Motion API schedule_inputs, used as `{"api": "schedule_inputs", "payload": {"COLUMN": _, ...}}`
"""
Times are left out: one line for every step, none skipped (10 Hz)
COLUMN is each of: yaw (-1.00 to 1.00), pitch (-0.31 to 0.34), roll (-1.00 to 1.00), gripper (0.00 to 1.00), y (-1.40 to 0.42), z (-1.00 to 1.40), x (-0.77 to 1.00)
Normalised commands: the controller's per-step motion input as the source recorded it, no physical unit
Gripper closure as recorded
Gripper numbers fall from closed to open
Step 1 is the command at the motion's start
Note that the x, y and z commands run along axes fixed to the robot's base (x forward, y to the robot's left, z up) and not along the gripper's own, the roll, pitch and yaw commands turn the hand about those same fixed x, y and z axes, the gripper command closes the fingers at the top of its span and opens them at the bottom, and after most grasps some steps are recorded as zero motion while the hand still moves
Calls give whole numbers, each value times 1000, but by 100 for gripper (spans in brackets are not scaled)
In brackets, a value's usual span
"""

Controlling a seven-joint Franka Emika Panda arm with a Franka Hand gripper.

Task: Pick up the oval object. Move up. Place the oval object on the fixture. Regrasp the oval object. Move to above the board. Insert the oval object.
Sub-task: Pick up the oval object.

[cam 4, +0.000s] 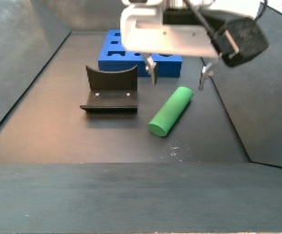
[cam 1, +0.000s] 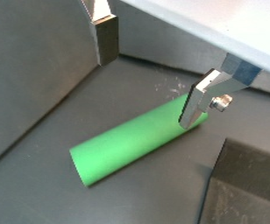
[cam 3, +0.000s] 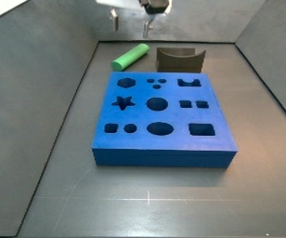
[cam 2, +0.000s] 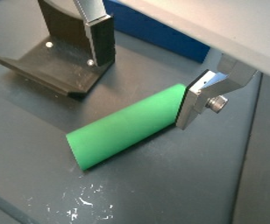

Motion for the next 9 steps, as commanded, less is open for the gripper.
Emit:
{"api": "schedule_inputs", "payload": {"yaw": -49, "pitch": -81, "roll": -131, "gripper": 0, "y": 6, "z": -863, "x": 46}}
{"api": "schedule_inputs", "payload": {"yaw": -26, "pitch": -76, "roll": -94, "gripper": 0, "y": 0, "z": -934, "x": 0}}
{"api": "schedule_inputs", "payload": {"yaw": -17, "pitch": -86, "roll": -93, "gripper": 0, "y": 0, "z": -920, "x": 0}}
{"api": "schedule_inputs", "payload": {"yaw": -40, "pitch": -110, "roll": -91, "gripper": 0, "y": 0, "z": -891, "x": 0}}
{"api": "schedule_inputs", "payload": {"yaw": -37, "pitch": -140, "roll": -93, "gripper": 0, "y": 0, "z": -854, "x": 0}}
{"api": "schedule_inputs", "payload": {"yaw": -29, "pitch": -149, "roll": -97, "gripper": 0, "y": 0, "z": -837, "x": 0}}
{"api": "schedule_inputs", "payload": {"yaw": -26, "pitch": -160, "roll": -104, "gripper": 0, "y": 0, "z": -809, "x": 0}}
{"api": "schedule_inputs", "payload": {"yaw": -6, "pitch": -164, "roll": -126, "gripper": 0, "y": -14, "z": -771, "x": 0}}
{"api": "schedule_inputs", "payload": {"yaw": 0, "pitch": -223, "roll": -214, "gripper": 0, "y": -103, "z": -537, "x": 89}}
